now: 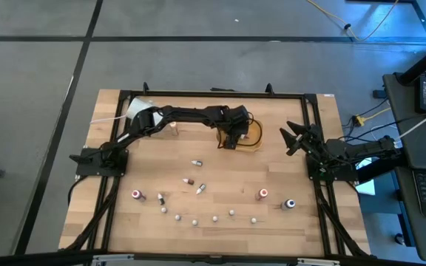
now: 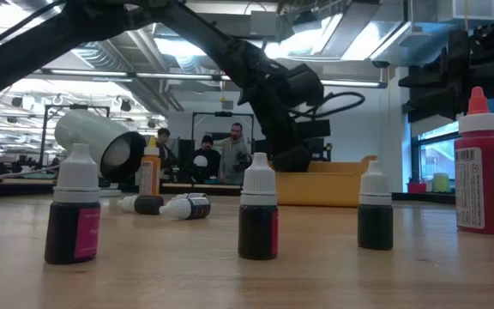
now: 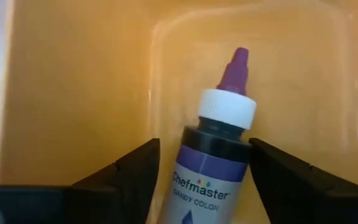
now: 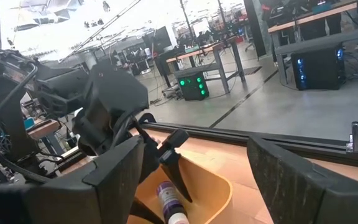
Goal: Pick & Place food coloring
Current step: Put the large violet food coloring bottles into the yellow bin
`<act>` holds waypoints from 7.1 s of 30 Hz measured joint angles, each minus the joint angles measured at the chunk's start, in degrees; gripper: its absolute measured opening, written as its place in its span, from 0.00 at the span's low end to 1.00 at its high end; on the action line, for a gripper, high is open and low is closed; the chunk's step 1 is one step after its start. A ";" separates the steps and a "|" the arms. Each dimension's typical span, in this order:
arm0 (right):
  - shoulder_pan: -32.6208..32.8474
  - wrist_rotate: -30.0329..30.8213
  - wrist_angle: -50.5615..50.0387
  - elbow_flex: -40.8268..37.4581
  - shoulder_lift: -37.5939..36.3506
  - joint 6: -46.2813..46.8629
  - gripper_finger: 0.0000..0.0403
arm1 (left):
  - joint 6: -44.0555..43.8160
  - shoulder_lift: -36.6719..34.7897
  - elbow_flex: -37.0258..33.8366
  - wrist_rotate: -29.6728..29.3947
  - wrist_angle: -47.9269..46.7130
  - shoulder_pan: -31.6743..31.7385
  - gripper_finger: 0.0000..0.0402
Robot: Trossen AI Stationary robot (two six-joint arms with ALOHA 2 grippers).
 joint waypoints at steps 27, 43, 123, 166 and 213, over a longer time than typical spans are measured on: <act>0.00 -4.00 7.04 0.02 -0.01 -0.36 0.72 | -12.59 -17.08 -0.02 5.19 0.32 -1.55 0.34; 0.02 -31.01 3.69 15.36 6.10 -13.43 0.72 | -24.88 -23.72 -2.70 26.53 7.96 -5.85 0.33; -4.52 -47.69 -61.12 75.58 65.94 -14.67 0.30 | -37.67 -28.86 -10.07 34.00 8.33 1.32 0.58; -37.72 -56.63 -63.38 75.12 95.32 -22.86 0.30 | -34.09 -31.97 -10.43 5.12 -22.87 0.46 0.59; -38.14 -56.54 -62.31 75.03 97.90 -22.63 0.46 | -43.80 -58.10 -38.82 1.99 6.08 -0.81 0.59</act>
